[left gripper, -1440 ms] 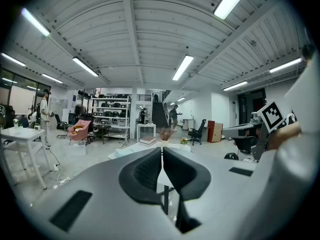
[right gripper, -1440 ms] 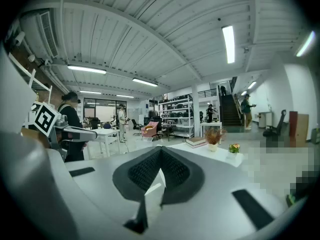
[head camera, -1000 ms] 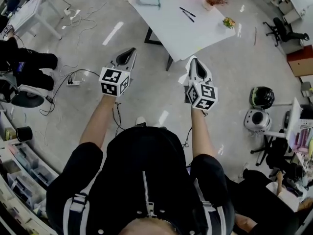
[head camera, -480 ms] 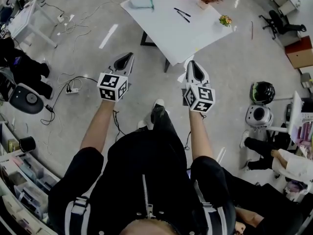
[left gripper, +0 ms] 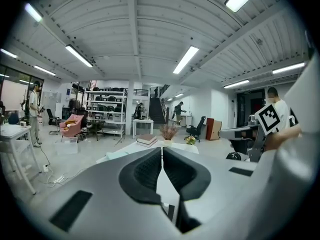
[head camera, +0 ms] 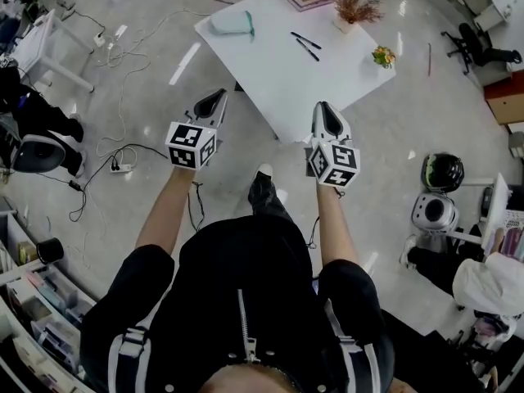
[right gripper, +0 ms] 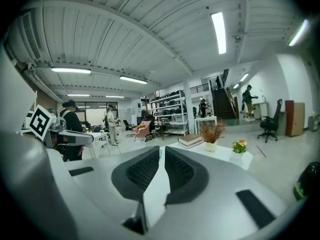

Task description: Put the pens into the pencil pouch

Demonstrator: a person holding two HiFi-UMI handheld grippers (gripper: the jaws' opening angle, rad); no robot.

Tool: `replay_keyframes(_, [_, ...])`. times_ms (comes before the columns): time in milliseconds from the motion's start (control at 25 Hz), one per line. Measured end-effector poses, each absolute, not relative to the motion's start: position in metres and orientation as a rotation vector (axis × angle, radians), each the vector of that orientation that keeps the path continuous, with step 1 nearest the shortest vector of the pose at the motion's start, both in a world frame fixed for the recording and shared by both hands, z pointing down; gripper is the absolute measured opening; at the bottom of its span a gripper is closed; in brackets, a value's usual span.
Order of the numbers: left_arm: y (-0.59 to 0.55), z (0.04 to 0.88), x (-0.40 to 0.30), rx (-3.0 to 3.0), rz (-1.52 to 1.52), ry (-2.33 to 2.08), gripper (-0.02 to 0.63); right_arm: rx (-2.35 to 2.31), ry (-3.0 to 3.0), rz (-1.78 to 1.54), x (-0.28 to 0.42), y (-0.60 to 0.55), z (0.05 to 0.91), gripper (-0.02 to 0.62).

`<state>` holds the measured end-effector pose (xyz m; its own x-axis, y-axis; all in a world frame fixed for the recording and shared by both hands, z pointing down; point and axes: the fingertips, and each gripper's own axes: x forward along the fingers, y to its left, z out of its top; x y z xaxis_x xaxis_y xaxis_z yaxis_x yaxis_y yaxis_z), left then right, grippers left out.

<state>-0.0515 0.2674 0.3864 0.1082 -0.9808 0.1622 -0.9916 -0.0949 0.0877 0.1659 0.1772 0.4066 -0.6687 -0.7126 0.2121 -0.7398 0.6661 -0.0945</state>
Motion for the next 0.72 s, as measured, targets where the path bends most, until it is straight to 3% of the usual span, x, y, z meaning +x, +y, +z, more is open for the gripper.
replay_keyframes(440, [0.121,0.371,-0.094,2.145,0.091,-2.063,0.029,1.084,-2.759,0.23,0.122,0.016,0.397,0.032])
replay_keyframes(720, [0.082,0.37,-0.109,2.135,0.08,-2.062,0.035,1.045,-2.767,0.214,0.106,-0.026,0.397,0.074])
